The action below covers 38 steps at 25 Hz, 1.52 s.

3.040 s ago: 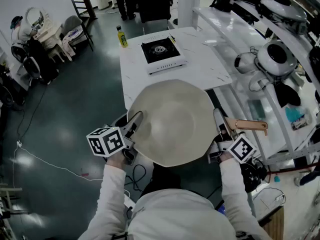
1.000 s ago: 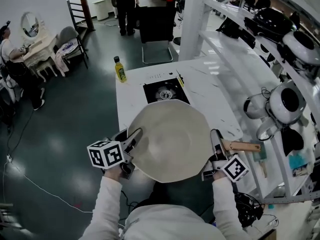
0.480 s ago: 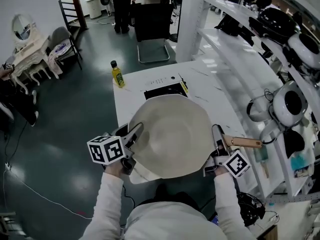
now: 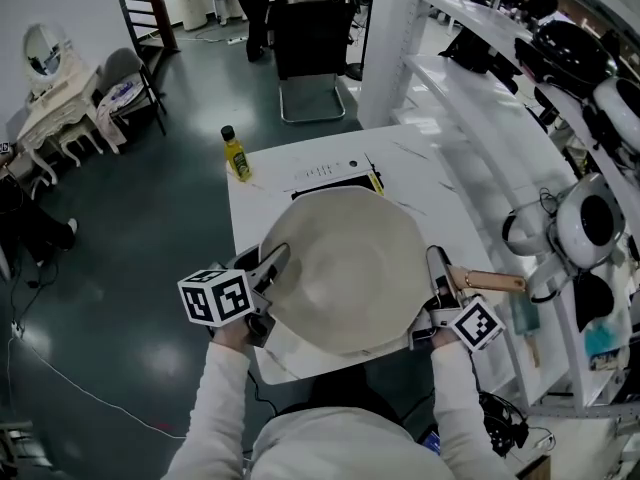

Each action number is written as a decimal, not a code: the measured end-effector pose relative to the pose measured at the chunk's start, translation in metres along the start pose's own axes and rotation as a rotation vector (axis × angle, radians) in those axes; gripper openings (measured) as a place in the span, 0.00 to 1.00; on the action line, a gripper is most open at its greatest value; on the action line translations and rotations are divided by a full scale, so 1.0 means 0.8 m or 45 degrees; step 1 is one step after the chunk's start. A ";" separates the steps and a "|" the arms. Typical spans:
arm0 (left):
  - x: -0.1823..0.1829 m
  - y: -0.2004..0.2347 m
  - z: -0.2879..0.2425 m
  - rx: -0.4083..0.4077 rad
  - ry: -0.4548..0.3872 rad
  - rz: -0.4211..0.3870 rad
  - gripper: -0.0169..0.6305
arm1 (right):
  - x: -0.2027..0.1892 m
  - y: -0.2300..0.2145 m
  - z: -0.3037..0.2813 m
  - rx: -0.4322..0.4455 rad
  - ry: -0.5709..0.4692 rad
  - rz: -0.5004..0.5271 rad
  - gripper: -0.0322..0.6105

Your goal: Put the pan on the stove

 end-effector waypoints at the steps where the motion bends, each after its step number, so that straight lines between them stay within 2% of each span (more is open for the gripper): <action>1: 0.004 0.003 -0.004 0.004 0.000 -0.001 0.28 | 0.002 -0.001 -0.007 0.001 0.005 -0.009 0.30; 25: 0.073 0.090 -0.088 0.099 -0.039 0.019 0.28 | 0.031 -0.022 -0.177 0.060 0.100 0.041 0.30; 38: 0.103 0.131 -0.121 0.138 -0.051 0.010 0.28 | 0.032 -0.031 -0.248 0.068 0.130 -0.005 0.30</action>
Point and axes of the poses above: the fingertips, and each gripper's own axes: z backward along the fingers, y to its left, x out of its top, the point moved 4 cm from there along z, backward along the fingers, and after that the axes turned 12 degrees about -x, right-handed, at the moved point
